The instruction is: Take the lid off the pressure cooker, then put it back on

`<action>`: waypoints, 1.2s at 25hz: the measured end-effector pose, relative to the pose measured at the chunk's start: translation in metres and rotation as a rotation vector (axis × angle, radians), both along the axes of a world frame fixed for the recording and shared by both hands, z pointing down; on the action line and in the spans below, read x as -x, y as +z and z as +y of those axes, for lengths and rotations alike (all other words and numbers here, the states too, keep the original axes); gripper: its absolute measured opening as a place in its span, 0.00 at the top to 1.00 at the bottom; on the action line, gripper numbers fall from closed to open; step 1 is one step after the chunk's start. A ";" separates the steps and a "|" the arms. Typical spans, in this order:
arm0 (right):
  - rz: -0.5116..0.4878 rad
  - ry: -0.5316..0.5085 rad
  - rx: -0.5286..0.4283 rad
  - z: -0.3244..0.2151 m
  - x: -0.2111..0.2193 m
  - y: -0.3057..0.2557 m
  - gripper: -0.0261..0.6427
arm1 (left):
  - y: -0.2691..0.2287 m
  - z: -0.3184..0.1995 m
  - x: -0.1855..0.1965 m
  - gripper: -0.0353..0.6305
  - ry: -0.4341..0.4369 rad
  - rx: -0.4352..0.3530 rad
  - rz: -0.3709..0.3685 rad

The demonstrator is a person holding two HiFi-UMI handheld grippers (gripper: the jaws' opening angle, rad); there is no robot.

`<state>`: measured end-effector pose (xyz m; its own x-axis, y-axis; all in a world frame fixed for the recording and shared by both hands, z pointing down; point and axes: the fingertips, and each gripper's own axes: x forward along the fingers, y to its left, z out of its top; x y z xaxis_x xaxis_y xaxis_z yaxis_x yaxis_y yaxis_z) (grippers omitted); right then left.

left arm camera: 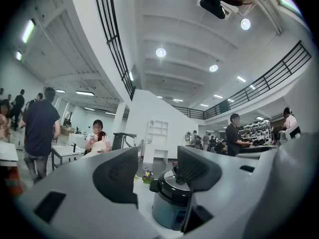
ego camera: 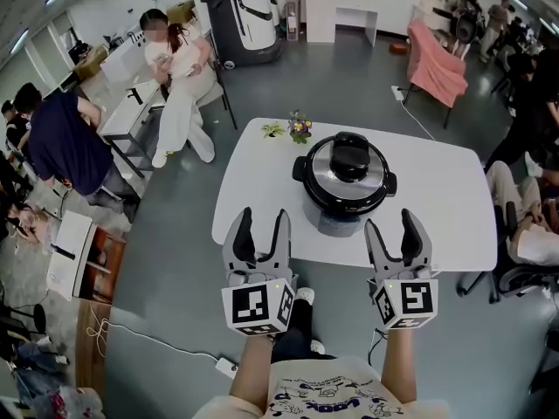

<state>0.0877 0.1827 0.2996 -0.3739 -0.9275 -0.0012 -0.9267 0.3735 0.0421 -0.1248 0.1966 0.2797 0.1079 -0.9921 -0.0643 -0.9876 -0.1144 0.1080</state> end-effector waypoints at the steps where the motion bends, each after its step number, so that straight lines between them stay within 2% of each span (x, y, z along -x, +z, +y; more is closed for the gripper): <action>1: 0.000 0.001 0.000 -0.008 0.001 0.000 0.51 | 0.000 -0.009 0.001 0.58 0.004 0.000 0.000; 10: 0.008 0.005 0.022 -0.089 0.019 0.005 0.49 | 0.003 -0.096 0.012 0.58 0.048 0.008 0.005; 19: 0.068 -0.047 0.080 -0.163 0.042 0.014 0.46 | 0.009 -0.182 0.016 0.59 0.120 0.045 0.014; 30: 0.157 -0.134 0.194 -0.205 0.049 0.039 0.41 | 0.043 -0.237 0.023 0.59 0.168 0.138 0.023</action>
<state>0.0391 -0.0223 0.3387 -0.4744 -0.8473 0.2389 -0.8564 0.5071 0.0976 -0.1482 -0.0408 0.3231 0.2727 -0.9598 0.0663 -0.9530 -0.2599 0.1559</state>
